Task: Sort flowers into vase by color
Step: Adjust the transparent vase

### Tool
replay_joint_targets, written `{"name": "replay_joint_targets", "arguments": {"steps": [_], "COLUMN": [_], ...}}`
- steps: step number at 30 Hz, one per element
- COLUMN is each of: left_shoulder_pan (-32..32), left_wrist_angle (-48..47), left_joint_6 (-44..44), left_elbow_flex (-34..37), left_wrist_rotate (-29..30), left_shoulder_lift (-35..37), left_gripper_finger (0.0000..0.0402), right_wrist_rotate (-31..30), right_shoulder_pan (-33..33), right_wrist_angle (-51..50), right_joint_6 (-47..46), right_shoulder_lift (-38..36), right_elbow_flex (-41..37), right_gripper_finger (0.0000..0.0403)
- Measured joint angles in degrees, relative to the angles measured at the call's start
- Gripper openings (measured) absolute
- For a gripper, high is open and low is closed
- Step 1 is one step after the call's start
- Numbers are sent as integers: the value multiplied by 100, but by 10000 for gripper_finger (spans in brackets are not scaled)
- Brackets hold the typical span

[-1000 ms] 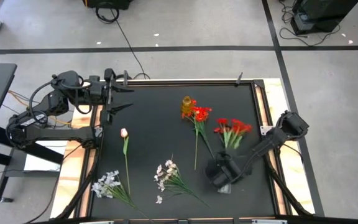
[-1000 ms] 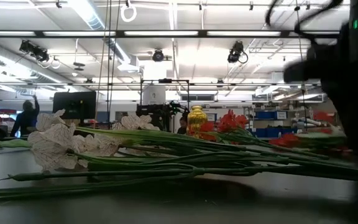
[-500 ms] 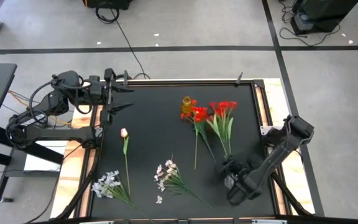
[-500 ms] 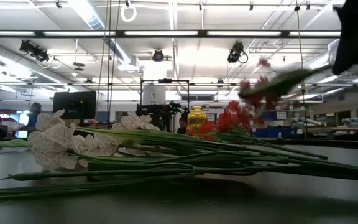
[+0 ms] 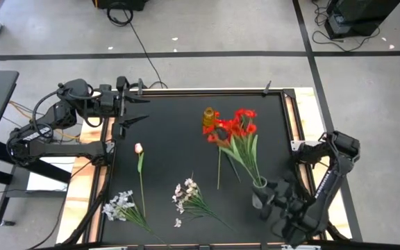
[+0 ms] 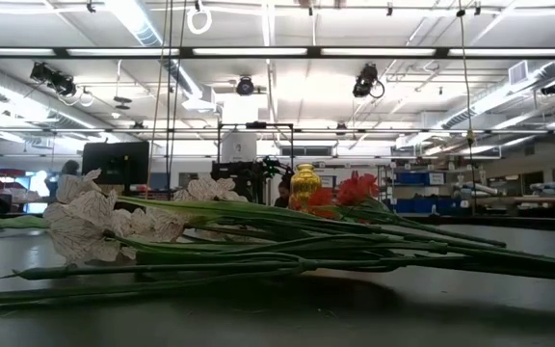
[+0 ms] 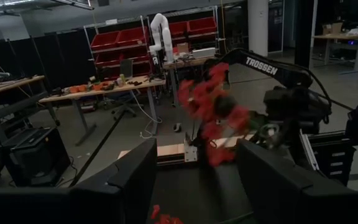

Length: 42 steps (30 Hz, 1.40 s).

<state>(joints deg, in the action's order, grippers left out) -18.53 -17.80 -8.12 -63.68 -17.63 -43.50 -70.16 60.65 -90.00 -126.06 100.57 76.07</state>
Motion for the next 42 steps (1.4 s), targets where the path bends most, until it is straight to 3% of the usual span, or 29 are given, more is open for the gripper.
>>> {"name": "replay_joint_targets", "arguments": {"steps": [7, 10, 17, 23, 27, 32, 42], "left_shoulder_pan": [-1, -2, 0, 0, -1, -2, 0], "left_wrist_angle": [-2, -2, -3, -2, -2, -4, -4], "left_joint_6": [-1, 0, 0, -2, -1, -2, -2], "left_elbow_flex": [0, 2, 0, 0, 0, 0, 0], "left_wrist_rotate": [0, 0, 0, 0, 0, 0, 0], "left_shoulder_lift": [1, 0, 0, 2, 0, 0, 2], "left_gripper_finger": [224, 224, 224, 224, 224, 224, 224], "right_wrist_rotate": [-1576, -1985, -1917, -2009, -1961, -1959, -1983], "right_shoulder_pan": [288, 365, 535, 659, 874, 1282, 1321], "right_wrist_angle": [-3, -2, 19, 353, 1340, 2226, 4518], "right_joint_6": [304, 575, 1845, 1407, 597, 649, 2265], "right_shoulder_lift": [-9, -9, -9, -20, -15, -11, -29], "right_elbow_flex": [0, 0, 0, -459, -1479, -2441, -3442], "right_gripper_finger": [199, 199, 199, 200, 200, 200, 202]}}
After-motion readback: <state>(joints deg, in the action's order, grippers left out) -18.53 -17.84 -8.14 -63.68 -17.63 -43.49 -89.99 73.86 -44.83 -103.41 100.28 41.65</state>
